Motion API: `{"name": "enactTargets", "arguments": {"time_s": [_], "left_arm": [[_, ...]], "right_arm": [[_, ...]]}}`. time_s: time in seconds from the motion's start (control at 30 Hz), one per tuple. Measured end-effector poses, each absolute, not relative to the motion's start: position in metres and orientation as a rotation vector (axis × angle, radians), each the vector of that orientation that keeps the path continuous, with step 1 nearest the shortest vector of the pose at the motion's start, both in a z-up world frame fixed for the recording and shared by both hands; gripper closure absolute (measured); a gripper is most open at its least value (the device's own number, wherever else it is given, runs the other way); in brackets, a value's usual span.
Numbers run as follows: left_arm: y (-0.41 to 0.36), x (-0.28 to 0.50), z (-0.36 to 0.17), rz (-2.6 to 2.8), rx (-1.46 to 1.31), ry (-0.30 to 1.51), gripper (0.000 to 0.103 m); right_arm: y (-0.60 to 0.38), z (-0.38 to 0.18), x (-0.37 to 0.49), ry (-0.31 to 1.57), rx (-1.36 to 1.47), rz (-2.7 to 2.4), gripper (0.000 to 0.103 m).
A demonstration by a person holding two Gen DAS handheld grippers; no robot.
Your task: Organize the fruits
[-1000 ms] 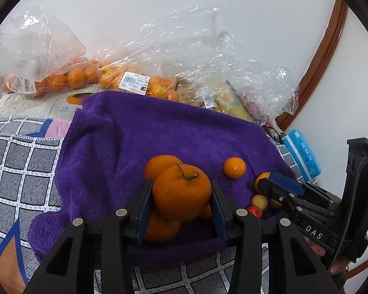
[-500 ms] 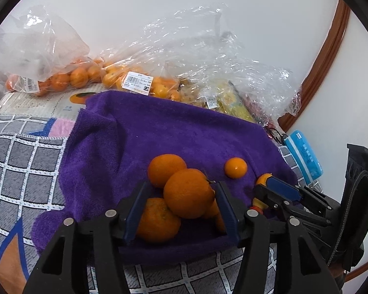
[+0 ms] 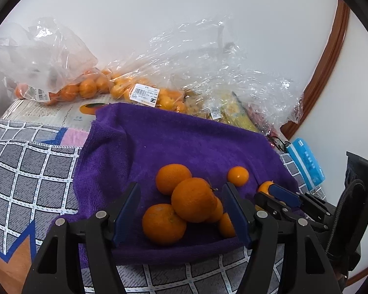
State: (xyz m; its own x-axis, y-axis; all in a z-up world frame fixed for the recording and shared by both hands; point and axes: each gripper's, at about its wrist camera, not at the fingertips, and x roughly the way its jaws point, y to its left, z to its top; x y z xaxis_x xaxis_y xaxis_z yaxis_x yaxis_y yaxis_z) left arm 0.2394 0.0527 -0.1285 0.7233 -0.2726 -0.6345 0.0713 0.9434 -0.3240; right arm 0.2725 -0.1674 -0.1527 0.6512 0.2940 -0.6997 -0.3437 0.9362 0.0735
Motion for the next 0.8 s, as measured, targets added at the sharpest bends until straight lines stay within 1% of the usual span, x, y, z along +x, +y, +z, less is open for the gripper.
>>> {"name": "enactTargets", "arguments": {"time_s": [0.1, 0.17, 0.2, 0.23, 0.27, 0.33, 0.4, 0.53, 0.7, 0.77, 0.8], "left_arm": [[0.052, 0.238, -0.126, -0.196, -0.283, 0.737, 0.036], [0.052, 0.237, -0.124, -0.202, -0.283, 0.737, 0.031], [0.052, 0.237, -0.123, -0.206, -0.283, 0.736, 0.026], [0.051, 0.235, -0.121, -0.215, -0.282, 0.733, 0.024], [0.051, 0.235, -0.120, -0.223, -0.279, 0.733, 0.024], [0.048, 0.233, -0.114, -0.238, -0.266, 0.734, 0.023], [0.048, 0.230, -0.108, -0.234, -0.262, 0.724, 0.019], [0.047, 0.220, -0.093, -0.209, -0.250, 0.725, 0.018], [0.043, 0.196, -0.075, -0.177, -0.209, 0.724, 0.018], [0.041, 0.185, -0.068, -0.169, -0.200, 0.719, 0.018], [0.040, 0.179, -0.065, -0.165, -0.196, 0.715, 0.018]], "right_arm": [[-0.168, -0.151, 0.271, 0.777, -0.067, 0.360, 0.061], [-0.168, -0.148, 0.270, 0.770, -0.067, 0.359, 0.061], [-0.168, -0.145, 0.269, 0.765, -0.068, 0.356, 0.060], [-0.168, -0.143, 0.268, 0.759, -0.067, 0.355, 0.059], [-0.168, -0.139, 0.267, 0.752, -0.064, 0.357, 0.055], [-0.168, -0.131, 0.264, 0.737, -0.063, 0.351, 0.052], [-0.170, -0.122, 0.261, 0.734, -0.059, 0.328, 0.052], [-0.177, -0.106, 0.249, 0.734, -0.043, 0.287, 0.043], [-0.184, -0.088, 0.224, 0.724, -0.057, 0.220, 0.036], [-0.185, -0.081, 0.211, 0.720, -0.045, 0.214, 0.029], [-0.185, -0.076, 0.202, 0.719, -0.038, 0.208, 0.027]]}}
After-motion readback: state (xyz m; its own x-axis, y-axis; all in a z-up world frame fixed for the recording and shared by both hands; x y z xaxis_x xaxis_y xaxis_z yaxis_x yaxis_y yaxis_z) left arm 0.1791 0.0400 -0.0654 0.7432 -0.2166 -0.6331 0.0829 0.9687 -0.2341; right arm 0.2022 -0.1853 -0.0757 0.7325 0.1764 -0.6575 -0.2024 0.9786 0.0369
